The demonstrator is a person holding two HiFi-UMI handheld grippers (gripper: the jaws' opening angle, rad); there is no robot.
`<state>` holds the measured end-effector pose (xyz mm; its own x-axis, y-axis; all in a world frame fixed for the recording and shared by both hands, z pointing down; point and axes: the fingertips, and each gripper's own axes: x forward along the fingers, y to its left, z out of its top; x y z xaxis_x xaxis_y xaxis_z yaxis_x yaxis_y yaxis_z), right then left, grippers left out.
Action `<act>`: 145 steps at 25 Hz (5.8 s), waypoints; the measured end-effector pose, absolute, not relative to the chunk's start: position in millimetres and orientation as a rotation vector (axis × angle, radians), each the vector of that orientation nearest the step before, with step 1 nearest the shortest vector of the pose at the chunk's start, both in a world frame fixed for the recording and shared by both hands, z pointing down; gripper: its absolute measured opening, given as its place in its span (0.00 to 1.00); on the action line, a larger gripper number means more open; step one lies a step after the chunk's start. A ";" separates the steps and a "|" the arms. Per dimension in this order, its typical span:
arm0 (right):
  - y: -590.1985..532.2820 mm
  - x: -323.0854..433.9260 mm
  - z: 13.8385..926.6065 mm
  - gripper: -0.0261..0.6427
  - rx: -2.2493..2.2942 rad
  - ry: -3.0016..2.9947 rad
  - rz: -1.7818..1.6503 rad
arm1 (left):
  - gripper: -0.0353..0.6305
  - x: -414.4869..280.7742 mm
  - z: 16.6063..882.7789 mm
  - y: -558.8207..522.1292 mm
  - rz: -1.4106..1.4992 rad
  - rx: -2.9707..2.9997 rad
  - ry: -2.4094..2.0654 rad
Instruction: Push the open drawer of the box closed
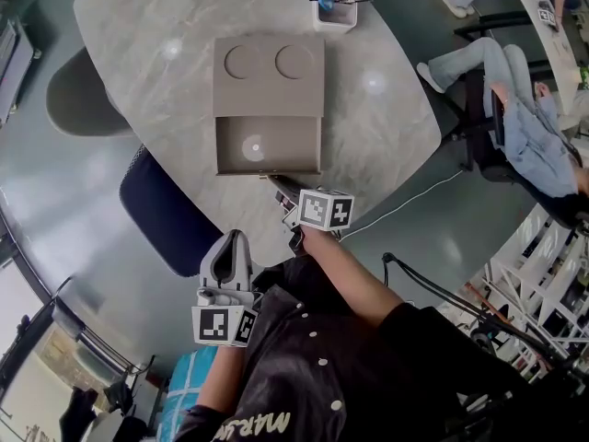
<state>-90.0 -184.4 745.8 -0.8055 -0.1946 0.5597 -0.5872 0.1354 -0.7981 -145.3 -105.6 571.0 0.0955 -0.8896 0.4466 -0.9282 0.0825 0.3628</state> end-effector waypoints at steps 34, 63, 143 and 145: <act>-269.9 -112.6 732.2 0.12 0.804 -2.177 1.663 | 0.09 -162.3 567.7 -133.5 0.090 1.755 -1.807; -307.5 -122.6 735.0 0.13 0.850 -2.207 1.663 | 0.09 -170.6 564.9 -135.4 0.091 1.728 -1.834; -85.7 66.4 379.8 0.03 1.440 -2.855 0.190 | 0.09 -163.5 382.9 -5.4 -0.162 2.230 -1.996; -86.7 65.5 380.2 0.03 1.436 -2.860 0.213 | 0.09 -162.7 382.5 -5.8 -0.162 2.232 -1.995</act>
